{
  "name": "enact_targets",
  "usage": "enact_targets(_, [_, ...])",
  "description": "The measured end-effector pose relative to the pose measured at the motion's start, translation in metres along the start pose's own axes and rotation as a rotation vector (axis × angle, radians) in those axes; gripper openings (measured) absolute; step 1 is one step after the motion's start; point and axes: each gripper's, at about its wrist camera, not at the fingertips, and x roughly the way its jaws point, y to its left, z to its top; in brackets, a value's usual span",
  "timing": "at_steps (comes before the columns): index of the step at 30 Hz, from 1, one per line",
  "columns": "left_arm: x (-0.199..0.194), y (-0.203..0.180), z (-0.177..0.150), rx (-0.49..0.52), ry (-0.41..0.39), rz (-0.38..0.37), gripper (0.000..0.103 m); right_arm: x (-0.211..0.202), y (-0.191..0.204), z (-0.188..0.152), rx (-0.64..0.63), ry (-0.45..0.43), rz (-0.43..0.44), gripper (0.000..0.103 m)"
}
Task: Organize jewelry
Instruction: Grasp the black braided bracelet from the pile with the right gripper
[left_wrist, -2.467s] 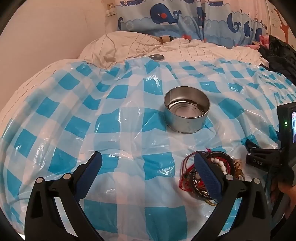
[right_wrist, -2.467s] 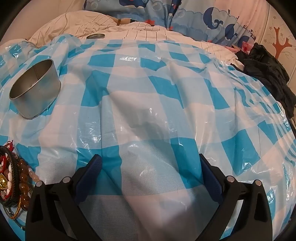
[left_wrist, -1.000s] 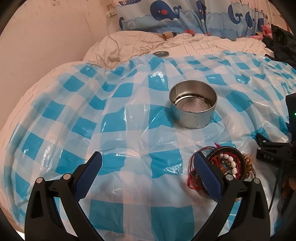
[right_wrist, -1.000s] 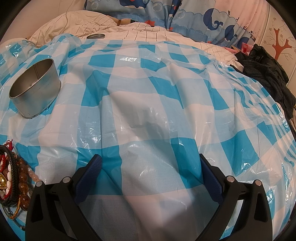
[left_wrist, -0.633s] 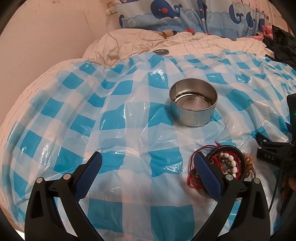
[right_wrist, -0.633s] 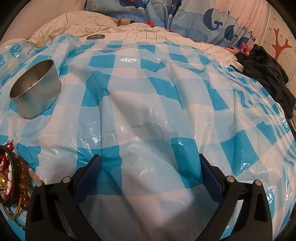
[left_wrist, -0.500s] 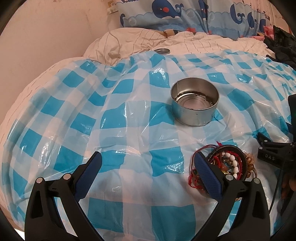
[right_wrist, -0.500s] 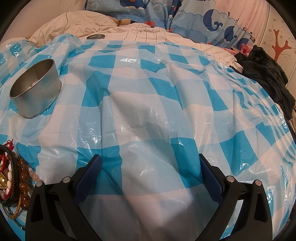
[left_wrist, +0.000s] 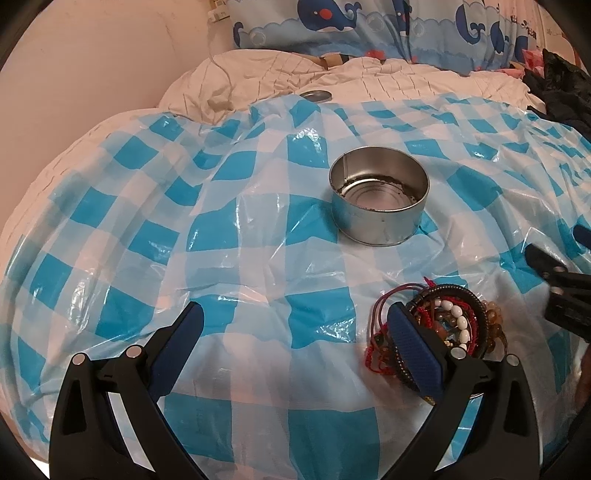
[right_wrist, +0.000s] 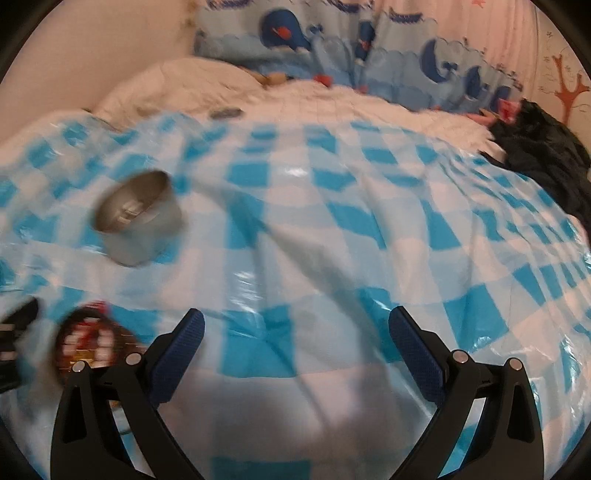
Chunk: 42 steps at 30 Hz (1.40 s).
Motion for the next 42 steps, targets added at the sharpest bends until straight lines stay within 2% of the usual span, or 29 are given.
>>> enact_targets(3, [0.004,0.003,0.0,-0.01,0.021,-0.033,0.096,-0.016,0.016,0.001,-0.058,-0.034,0.106,0.096])
enact_targets(9, [0.013,0.017,-0.001,-0.073,0.053,-0.12,0.096,-0.026,0.041,-0.005,-0.158,-0.054,0.182,0.096])
enact_targets(13, [0.018,0.021,-0.001,-0.085,0.065,-0.132,0.096,-0.025,0.047,-0.01,-0.167,-0.049,0.224,0.094])
enact_targets(15, [0.019,0.024,0.0,-0.089,0.064,-0.125,0.096,-0.024,0.048,-0.013,-0.17,-0.047,0.248,0.076])
enact_targets(18, [0.021,0.033,0.001,-0.12,0.065,-0.103,0.096,-0.018,0.051,-0.015,-0.17,-0.022,0.287,0.062])
enact_targets(22, [0.021,0.044,0.001,-0.158,0.062,-0.104,0.096,-0.011,0.06,-0.015,-0.184,-0.008,0.326,0.052])
enact_targets(25, [0.02,0.044,0.001,-0.152,0.055,-0.108,0.096,-0.007,0.068,-0.017,-0.208,0.001,0.351,0.038])
enact_targets(27, [0.02,0.043,0.002,-0.142,0.052,-0.109,0.096,-0.003,0.071,-0.019,-0.213,0.016,0.361,0.021])
enact_targets(29, [0.018,0.042,0.002,-0.135,0.048,-0.114,0.096,0.003,0.071,-0.02,-0.206,0.039,0.393,0.011])
enact_targets(31, [0.017,0.041,0.002,-0.133,0.043,-0.113,0.096,0.005,0.07,-0.022,-0.192,0.05,0.419,0.008])
enact_targets(36, [0.016,0.044,0.003,-0.143,0.04,-0.107,0.096,-0.004,0.068,-0.02,-0.175,0.025,0.456,0.008])
enact_targets(42, [0.016,0.044,0.003,-0.138,0.035,-0.118,0.096,-0.023,0.048,-0.009,-0.12,-0.036,0.445,0.008])
